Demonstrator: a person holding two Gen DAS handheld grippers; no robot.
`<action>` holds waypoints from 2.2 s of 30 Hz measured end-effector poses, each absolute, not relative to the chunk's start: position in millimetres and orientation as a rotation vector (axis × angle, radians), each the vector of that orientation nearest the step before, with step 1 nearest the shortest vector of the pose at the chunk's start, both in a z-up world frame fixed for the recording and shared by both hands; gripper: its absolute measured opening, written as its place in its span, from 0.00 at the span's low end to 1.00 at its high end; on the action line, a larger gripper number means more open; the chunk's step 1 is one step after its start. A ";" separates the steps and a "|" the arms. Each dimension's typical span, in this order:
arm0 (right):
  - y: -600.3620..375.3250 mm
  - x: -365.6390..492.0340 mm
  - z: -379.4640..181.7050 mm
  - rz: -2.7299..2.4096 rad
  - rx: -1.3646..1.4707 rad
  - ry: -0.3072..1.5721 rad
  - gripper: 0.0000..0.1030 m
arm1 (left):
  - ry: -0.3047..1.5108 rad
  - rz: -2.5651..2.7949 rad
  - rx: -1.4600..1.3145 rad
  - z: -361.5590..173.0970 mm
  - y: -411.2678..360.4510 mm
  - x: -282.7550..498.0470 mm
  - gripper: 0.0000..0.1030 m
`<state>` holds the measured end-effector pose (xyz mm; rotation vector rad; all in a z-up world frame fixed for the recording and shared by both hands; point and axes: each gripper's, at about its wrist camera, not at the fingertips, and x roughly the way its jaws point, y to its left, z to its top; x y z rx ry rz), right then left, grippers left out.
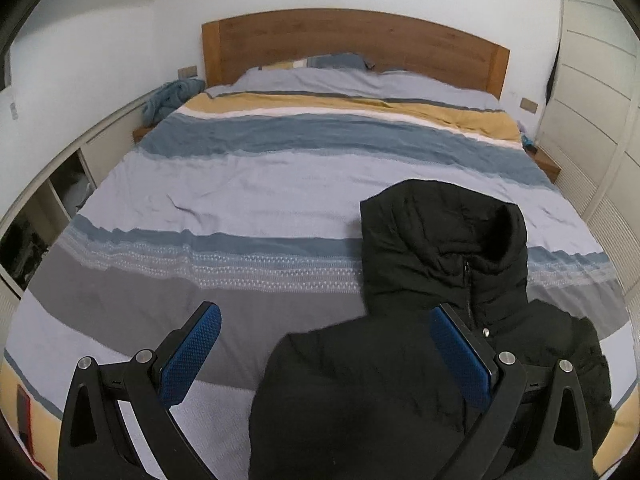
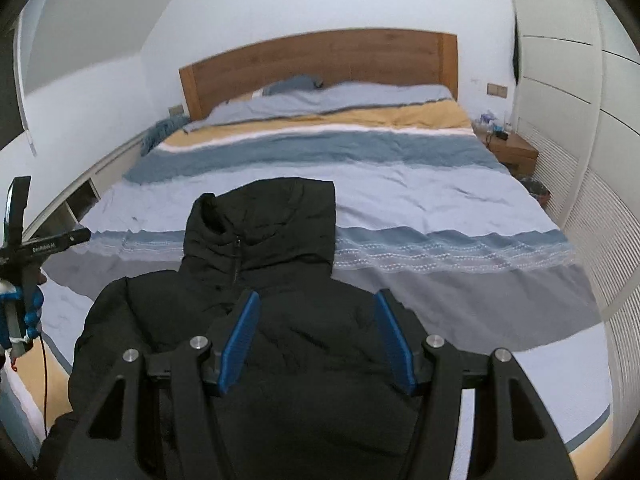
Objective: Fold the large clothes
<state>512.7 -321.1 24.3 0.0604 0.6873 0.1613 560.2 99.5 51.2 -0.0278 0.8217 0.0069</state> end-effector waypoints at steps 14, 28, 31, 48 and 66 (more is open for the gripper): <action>-316.6 669.1 29.1 0.246 0.125 0.823 0.62 | 0.935 -0.114 -0.102 36.8 102.2 680.0 0.99; -302.3 797.0 -56.6 0.243 0.246 0.935 0.63 | 1.008 -0.190 -0.237 -55.1 92.1 771.8 0.99; -304.0 816.3 -69.8 0.245 0.292 0.939 0.63 | 1.007 -0.200 -0.256 -66.7 88.0 783.4 0.99; -289.8 879.0 -113.0 0.210 0.332 1.001 0.61 | 1.123 -0.251 -0.382 -119.5 70.0 813.5 0.26; -270.7 760.2 -16.6 0.317 0.244 0.951 0.14 | 0.999 -0.283 -0.293 -24.8 85.2 697.9 0.10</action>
